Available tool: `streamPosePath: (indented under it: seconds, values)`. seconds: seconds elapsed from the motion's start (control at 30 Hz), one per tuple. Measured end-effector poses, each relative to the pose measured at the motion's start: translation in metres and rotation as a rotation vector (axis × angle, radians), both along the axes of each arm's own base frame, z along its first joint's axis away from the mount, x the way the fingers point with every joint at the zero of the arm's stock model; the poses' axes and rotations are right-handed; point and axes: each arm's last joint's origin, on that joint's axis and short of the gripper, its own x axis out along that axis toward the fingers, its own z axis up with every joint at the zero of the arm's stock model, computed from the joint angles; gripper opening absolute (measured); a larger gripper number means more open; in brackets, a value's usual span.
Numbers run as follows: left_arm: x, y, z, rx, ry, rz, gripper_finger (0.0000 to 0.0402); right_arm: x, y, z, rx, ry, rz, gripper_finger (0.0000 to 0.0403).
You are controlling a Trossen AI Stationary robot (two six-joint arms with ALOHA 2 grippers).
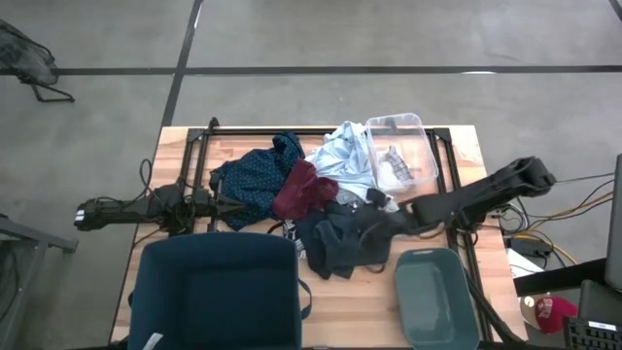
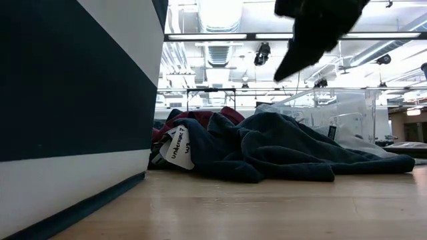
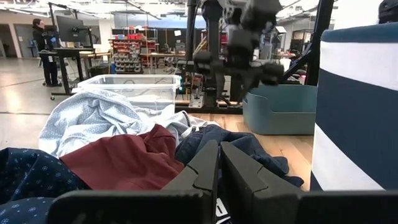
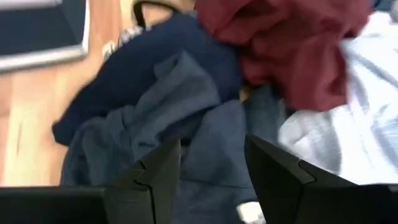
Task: Pick & Place Cloths
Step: Put the gray underwear into the small blue container
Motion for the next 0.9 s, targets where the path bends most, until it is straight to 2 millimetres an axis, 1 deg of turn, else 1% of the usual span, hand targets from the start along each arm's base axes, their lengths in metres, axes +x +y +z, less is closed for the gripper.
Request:
streamPosePath:
  seconds: [0.2, 0.37, 0.5, 0.6, 0.7, 0.8, 0.9]
  values:
    - [0.0, 0.0, 0.0, 0.0, 0.006, 0.0, 0.0023, 0.016, 0.016, -0.035, -0.019, 0.119, 0.02, 0.0195]
    - [0.0, 0.0, -0.001, 0.0, 0.007, 0.0, 0.0023, 0.029, 0.024, -0.052, -0.023, 0.165, 0.008, 0.0197]
    - [0.0, 0.0, -0.001, 0.0, 0.007, 0.0, 0.0023, 0.037, 0.026, -0.065, -0.04, 0.202, 0.004, 0.0184]
    - [0.0, 0.0, -0.001, 0.0, 0.007, 0.0, 0.0023, 0.04, 0.027, -0.073, -0.048, 0.224, 0.003, 0.0167]
    - [0.0, 0.0, -0.001, 0.0, 0.007, 0.0, 0.0023, 0.042, 0.028, -0.077, -0.048, 0.236, -0.003, 0.0138]
    - [0.0, 0.0, -0.001, 0.0, 0.008, 0.0, 0.0023, 0.044, 0.029, -0.08, -0.04, 0.239, -0.015, 0.0099]
    - [0.0, 0.0, -0.001, 0.0, 0.008, 0.0, 0.0023, 0.046, 0.03, -0.084, -0.039, 0.248, -0.021, 0.0048]
